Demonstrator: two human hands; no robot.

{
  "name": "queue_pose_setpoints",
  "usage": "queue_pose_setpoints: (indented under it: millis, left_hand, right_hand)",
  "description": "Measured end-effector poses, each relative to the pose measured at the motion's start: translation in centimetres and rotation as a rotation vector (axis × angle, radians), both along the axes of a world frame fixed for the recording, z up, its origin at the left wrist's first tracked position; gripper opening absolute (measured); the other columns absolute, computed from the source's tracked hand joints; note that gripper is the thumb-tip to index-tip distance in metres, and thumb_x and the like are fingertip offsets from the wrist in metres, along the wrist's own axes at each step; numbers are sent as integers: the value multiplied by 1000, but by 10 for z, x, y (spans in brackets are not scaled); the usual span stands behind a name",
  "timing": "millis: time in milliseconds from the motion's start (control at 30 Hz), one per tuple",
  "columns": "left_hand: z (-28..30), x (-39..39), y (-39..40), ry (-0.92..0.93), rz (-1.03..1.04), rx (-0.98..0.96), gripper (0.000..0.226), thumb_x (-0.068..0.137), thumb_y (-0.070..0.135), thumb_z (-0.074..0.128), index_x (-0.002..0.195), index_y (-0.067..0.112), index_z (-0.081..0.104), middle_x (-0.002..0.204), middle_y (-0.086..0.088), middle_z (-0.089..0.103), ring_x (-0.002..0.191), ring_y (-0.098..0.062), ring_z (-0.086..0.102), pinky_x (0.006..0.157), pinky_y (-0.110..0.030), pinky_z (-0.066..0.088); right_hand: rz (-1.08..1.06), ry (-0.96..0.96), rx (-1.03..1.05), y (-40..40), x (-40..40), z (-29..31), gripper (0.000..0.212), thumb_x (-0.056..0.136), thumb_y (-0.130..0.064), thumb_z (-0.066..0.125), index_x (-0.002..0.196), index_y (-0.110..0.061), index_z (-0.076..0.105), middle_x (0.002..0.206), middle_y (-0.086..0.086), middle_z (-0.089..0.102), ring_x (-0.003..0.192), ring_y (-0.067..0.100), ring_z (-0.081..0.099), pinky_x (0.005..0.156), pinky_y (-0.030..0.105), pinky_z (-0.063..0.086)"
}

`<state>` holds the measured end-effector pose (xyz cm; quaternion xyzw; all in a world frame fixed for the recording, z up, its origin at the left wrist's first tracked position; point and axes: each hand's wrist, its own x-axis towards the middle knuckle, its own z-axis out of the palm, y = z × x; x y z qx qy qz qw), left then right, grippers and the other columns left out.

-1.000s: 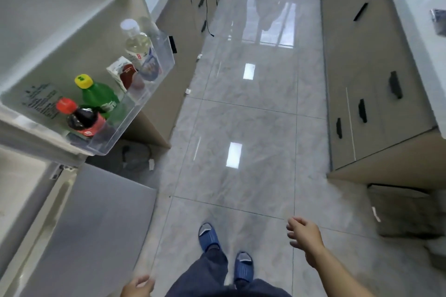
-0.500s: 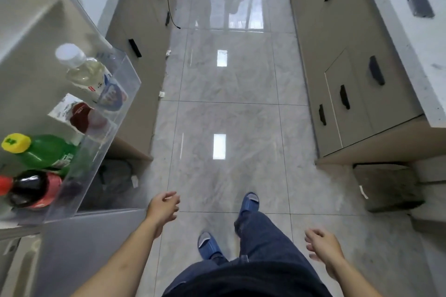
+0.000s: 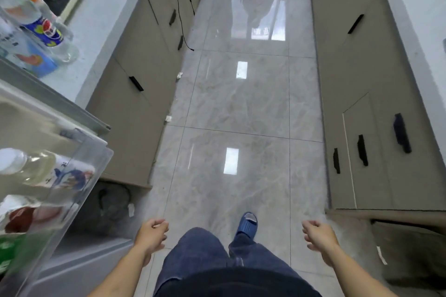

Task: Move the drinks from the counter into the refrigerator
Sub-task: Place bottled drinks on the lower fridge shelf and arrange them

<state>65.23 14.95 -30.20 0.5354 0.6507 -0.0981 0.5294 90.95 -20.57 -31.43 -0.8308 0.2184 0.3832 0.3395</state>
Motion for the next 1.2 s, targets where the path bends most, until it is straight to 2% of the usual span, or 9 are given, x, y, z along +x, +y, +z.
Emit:
queue_pose_setpoints:
  millis: [133, 300, 467, 567, 633, 733, 867, 1067, 1200]
  left_hand:
    - [2, 22, 3, 59, 85, -20, 17, 95, 18, 60, 111, 11, 63, 97, -10, 68, 72, -23, 56, 65, -29, 47]
    - [-5, 45, 14, 69, 198, -33, 10, 97, 16, 59, 105, 10, 63, 88, -12, 66, 67, -22, 52, 64, -28, 41]
    - [-18, 69, 38, 123, 244, -38, 12, 92, 15, 67, 95, 3, 66, 79, -16, 66, 62, -23, 53, 62, -27, 41]
    - [-27, 96, 68, 175, 253, -15, 15, 87, 12, 70, 79, -1, 71, 68, -17, 70, 61, -26, 61, 60, -26, 42]
    - [-28, 124, 94, 195, 309, -55, 20, 88, 12, 67, 73, -1, 68, 68, -17, 67, 63, -27, 58, 62, -27, 43]
    - [-23, 177, 138, 150, 336, -89, 15, 90, 14, 59, 79, 6, 67, 74, -12, 64, 63, -24, 53, 64, -29, 43]
    - [-7, 251, 209, -38, 369, -32, 9, 94, 23, 58, 95, 18, 65, 93, -5, 69, 72, -19, 60, 61, -26, 48]
    - [17, 309, 268, -186, 526, 20, 10, 92, 23, 59, 100, 21, 65, 93, -2, 69, 75, -16, 60, 64, -27, 50]
    - [26, 320, 275, -185, 673, 42, 9, 94, 25, 59, 99, 20, 64, 89, -3, 67, 73, -15, 60, 57, -24, 51]
  right_hand:
    - [99, -27, 95, 55, 83, 10, 15, 95, -21, 59, 82, -14, 62, 78, 7, 60, 70, 22, 54, 63, 33, 46]
    - [220, -33, 194, 133, 164, 16, 9, 91, -17, 58, 84, -12, 62, 70, 3, 52, 57, 18, 43, 52, 28, 38]
    - [306, -44, 214, 207, 225, 14, 12, 91, -20, 59, 82, -12, 63, 71, 3, 51, 58, 19, 41, 52, 28, 35]
    - [344, -49, 213, 248, 259, 11, 11, 89, -20, 59, 86, -10, 64, 71, 2, 53, 56, 17, 41, 50, 27, 35]
    - [371, -33, 196, 271, 278, 14, 11, 88, -20, 59, 86, -10, 64, 70, 1, 52, 55, 16, 41, 48, 27, 35]
    - [443, -15, 143, 303, 301, 17, 13, 89, -20, 59, 87, -9, 65, 70, 2, 51, 59, 17, 42, 50, 28, 36]
    - [527, 10, 110, 352, 335, 17, 13, 92, -21, 59, 92, -10, 65, 72, 5, 56, 61, 19, 46, 52, 28, 40]
    - [662, 30, 54, 430, 382, 14, 15, 94, -20, 59, 90, -6, 64, 70, 6, 57, 56, 19, 45, 50, 26, 37]
    - [781, 53, 20, 485, 414, 5, 17, 95, -14, 60, 81, -4, 61, 65, 10, 55, 50, 19, 42, 49, 22, 33]
